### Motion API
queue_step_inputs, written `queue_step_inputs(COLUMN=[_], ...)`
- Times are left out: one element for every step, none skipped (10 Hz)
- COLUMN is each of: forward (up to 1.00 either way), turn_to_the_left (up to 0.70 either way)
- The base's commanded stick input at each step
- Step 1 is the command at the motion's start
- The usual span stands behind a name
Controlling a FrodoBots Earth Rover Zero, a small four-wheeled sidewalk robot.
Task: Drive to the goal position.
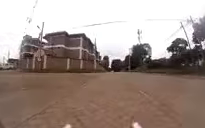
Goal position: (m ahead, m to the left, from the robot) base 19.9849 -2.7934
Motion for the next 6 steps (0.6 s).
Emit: queue_step_inputs(forward=[0.7,0.7,0.7,0.7,0.7,0.7], turn_to_the_left=[-0.25,-0.29,-0.13,0.0,0.0,0.0])
